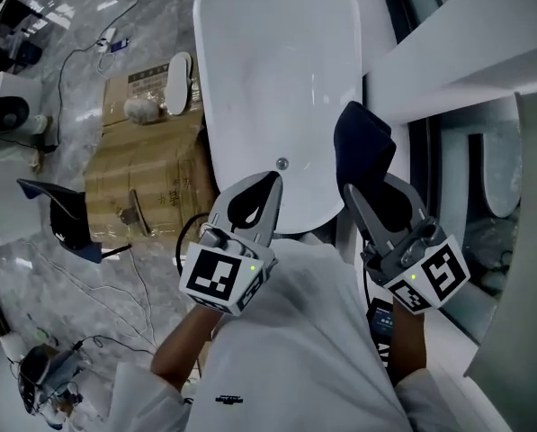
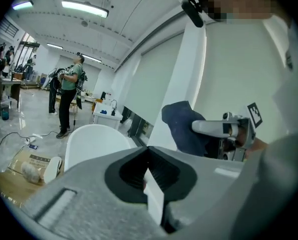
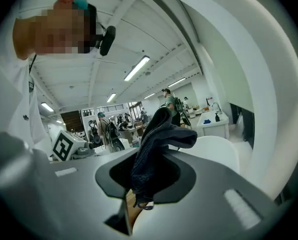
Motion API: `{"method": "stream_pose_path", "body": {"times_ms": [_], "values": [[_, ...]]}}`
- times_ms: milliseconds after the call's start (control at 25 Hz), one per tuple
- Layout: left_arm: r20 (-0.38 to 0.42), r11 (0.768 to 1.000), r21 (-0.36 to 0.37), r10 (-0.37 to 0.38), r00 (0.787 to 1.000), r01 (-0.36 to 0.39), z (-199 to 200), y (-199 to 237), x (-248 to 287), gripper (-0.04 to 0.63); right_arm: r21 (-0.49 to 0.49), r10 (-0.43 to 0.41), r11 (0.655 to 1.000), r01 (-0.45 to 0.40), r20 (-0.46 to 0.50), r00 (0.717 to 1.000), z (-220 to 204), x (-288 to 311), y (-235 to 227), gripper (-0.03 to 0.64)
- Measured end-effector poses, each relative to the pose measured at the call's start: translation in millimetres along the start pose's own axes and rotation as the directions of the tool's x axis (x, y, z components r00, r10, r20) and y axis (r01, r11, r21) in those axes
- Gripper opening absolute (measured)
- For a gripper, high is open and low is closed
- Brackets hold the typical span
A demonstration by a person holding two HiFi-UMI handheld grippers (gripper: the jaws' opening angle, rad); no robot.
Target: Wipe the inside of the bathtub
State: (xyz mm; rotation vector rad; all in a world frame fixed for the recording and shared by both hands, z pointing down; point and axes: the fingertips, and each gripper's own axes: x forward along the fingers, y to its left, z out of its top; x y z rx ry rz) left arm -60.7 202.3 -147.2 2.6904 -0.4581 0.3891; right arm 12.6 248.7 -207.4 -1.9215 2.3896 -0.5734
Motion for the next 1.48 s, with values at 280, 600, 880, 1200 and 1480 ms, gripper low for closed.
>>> {"method": "stream_pose_path", "body": {"times_ms": [280, 600, 880, 1200, 1480], "values": [[0.023, 0.999, 0.0, 0.04, 0.999, -0.04, -14.5, -82.9, -15.4, -0.002, 0.07, -0.027, 0.997, 0.026, 0.016, 0.999, -31.3, -64.2, 11.9, 0.069], [-0.033, 0.998, 0.03, -0.046, 0.998, 0.047, -44.1, -126.3, -26.1, -0.002, 0.072, -0.035, 0.997, 0.033, 0.026, 0.999, -50.2, -89.2, 39.7, 0.067], [0.008, 0.995, 0.078, -0.07, 0.998, 0.069, -30.5, -141.8, -31.4, -0.002, 0.0, -0.089, 0.996, 0.089, 0.036, 0.995, -45.1, -106.4, 47.6, 0.067], [-0.05, 0.989, 0.088, -0.117, 0.992, 0.122, -50.0, -162.5, -32.8, -0.002, 0.001, -0.148, 0.989, 0.148, 0.059, 0.987, -44.0, -131.6, 45.3, 0.067], [-0.049, 0.985, 0.108, -0.129, 0.99, 0.134, -50.7, -179.6, -27.1, -0.002, 0.008, -0.166, 0.986, 0.165, 0.065, 0.984, -48.2, -143.2, 36.1, 0.067]]}}
